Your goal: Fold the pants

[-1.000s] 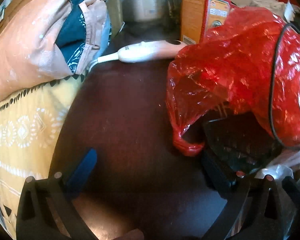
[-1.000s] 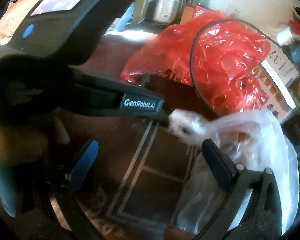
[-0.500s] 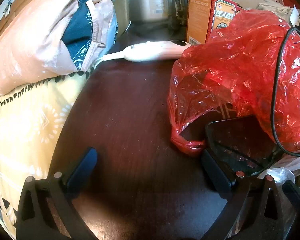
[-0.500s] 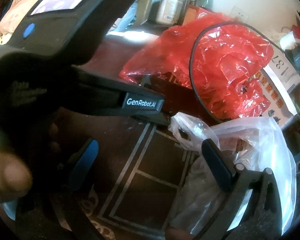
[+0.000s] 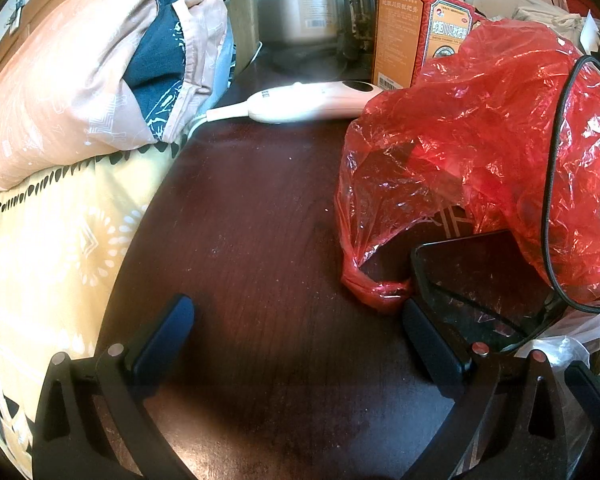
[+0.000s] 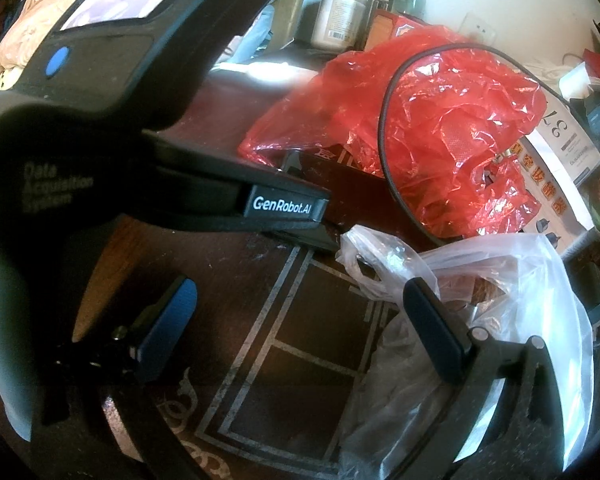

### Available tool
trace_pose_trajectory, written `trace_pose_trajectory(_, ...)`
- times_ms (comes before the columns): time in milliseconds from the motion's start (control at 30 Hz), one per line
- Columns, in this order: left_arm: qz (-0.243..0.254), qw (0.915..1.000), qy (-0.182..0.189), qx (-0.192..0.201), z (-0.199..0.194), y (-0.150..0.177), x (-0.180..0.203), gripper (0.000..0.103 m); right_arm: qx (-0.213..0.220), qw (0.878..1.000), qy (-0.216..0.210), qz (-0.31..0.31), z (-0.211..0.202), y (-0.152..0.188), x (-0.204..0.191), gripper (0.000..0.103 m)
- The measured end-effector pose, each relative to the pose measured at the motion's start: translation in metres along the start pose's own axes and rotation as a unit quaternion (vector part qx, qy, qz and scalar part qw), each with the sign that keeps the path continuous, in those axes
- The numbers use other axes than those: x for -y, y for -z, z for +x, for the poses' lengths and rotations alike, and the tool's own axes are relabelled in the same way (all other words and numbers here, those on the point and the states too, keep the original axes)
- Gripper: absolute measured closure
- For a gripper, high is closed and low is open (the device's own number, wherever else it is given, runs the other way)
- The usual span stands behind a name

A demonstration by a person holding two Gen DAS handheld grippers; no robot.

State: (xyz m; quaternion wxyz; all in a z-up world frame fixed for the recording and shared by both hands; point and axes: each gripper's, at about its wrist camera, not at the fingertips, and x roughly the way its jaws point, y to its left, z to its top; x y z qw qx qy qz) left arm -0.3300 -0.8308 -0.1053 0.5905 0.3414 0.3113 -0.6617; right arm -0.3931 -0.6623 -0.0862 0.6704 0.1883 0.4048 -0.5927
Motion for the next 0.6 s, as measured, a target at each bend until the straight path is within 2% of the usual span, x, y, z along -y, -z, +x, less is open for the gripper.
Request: trace_pose_trajectory(600,-0.001,1.0000,0.000,0.000,0.0001,-0.0004,-0.0004,0.000,-0.001,1.000,0.002,0.002,-0.0016,0.0008,-0.0010,0.000)
